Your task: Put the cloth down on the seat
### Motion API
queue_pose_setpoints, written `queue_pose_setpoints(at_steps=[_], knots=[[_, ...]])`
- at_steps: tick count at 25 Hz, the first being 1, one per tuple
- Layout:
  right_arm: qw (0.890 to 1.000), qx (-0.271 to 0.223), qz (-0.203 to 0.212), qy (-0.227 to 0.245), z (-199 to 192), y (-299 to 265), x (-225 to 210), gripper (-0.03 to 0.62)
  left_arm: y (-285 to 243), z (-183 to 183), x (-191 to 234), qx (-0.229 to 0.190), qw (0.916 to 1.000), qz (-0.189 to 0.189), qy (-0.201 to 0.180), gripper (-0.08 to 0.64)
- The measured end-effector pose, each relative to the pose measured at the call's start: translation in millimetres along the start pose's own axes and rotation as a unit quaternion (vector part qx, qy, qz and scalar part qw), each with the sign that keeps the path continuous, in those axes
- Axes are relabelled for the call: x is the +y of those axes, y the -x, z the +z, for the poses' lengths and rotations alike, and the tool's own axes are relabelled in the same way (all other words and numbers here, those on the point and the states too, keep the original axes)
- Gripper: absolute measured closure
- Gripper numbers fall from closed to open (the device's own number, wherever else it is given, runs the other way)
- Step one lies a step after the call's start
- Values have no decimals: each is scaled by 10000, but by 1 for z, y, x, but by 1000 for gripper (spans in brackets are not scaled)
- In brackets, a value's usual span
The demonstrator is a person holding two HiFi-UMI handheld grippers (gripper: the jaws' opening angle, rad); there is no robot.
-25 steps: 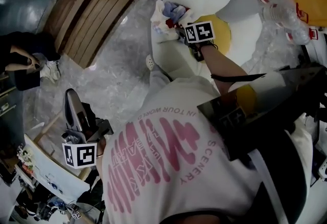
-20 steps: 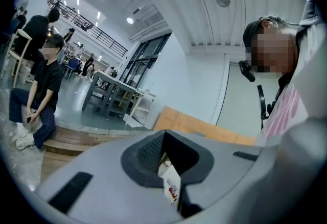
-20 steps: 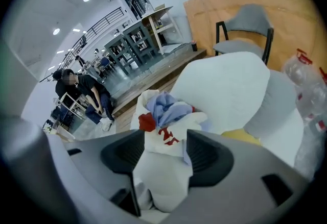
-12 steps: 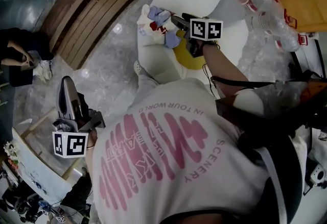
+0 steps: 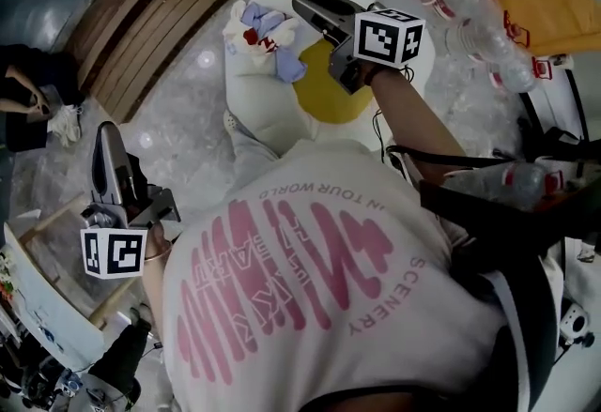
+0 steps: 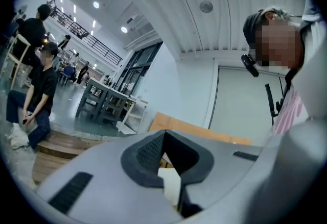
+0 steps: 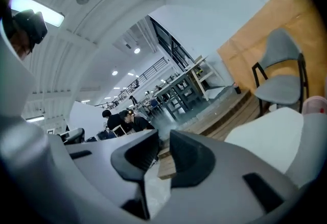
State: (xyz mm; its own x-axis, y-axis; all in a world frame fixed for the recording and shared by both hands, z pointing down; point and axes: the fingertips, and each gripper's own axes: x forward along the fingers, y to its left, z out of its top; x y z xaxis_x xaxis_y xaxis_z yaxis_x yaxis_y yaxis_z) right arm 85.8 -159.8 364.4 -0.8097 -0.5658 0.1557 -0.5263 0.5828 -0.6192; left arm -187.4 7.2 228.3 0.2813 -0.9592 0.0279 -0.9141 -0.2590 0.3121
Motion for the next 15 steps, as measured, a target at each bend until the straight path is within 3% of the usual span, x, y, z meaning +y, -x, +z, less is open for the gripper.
queue_pose_setpoints(at_steps=[2, 7, 15], knots=[[9997, -114, 226, -24, 11, 7, 14, 545, 2, 2, -3, -73, 9999, 16, 132, 551], [9975, -163, 680, -14, 23, 22, 41, 563, 15, -4, -23, -11, 9999, 125, 78, 551], [9972, 100, 522, 529, 10, 45, 43, 577, 25, -24, -44, 187, 9997, 26, 173, 551]])
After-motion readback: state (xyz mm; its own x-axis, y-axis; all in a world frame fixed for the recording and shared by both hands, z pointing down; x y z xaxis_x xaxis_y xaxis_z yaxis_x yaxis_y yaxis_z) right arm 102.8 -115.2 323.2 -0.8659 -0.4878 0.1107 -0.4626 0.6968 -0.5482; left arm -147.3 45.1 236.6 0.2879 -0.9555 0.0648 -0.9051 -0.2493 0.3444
